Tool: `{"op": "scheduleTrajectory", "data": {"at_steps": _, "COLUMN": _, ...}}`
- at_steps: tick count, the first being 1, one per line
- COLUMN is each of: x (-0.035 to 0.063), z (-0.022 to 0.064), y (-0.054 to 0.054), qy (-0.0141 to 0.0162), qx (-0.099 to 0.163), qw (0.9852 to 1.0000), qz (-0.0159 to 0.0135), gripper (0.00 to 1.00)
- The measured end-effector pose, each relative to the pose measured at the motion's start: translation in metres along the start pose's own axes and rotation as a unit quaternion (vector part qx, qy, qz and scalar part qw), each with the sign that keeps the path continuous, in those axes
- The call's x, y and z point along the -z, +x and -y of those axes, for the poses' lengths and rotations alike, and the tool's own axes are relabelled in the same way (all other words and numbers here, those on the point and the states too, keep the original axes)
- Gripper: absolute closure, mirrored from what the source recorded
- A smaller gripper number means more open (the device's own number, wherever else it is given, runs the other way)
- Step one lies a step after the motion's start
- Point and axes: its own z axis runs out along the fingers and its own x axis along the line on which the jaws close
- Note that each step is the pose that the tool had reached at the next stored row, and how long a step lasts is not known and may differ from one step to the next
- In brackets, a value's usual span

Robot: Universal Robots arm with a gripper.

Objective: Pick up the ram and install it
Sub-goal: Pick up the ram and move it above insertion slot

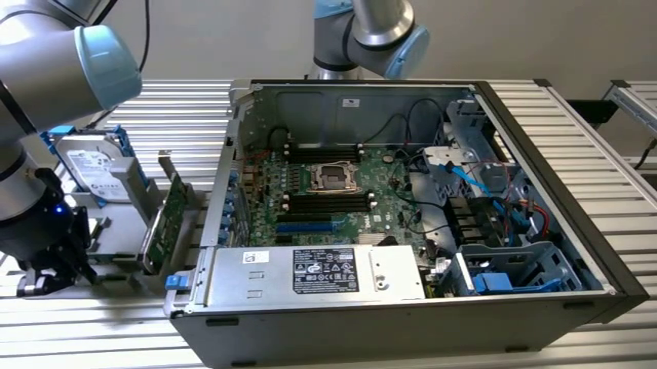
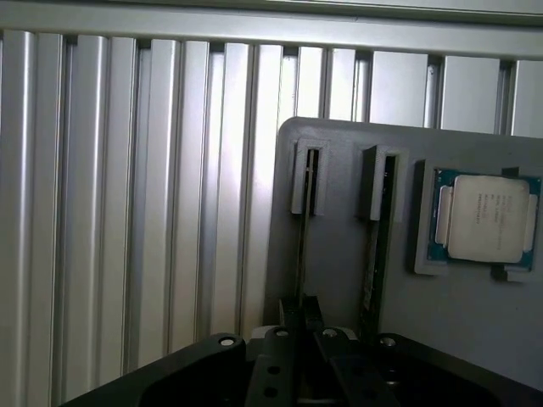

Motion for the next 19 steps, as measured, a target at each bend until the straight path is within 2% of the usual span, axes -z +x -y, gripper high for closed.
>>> {"op": "scheduleTrajectory", "data": {"at_steps": 3, "x": 0.004, "z": -0.0001, "y": 0.0, "qy": 0.0001, "qx": 0.0, "qw": 1.0, "qz": 0.0006, "gripper": 0.87}}
{"op": "scheduleTrajectory", "data": {"at_steps": 6, "x": 0.013, "z": -0.0004, "y": 0.0, "qy": 0.0001, "qx": 0.0, "qw": 1.0, "qz": 0.0012, "gripper": 0.87}}
{"op": "scheduleTrajectory", "data": {"at_steps": 19, "x": 0.0696, "z": -0.0007, "y": 0.0, "qy": 0.0002, "qx": 0.0, "qw": 1.0, "qz": 0.0045, "gripper": 0.87}}
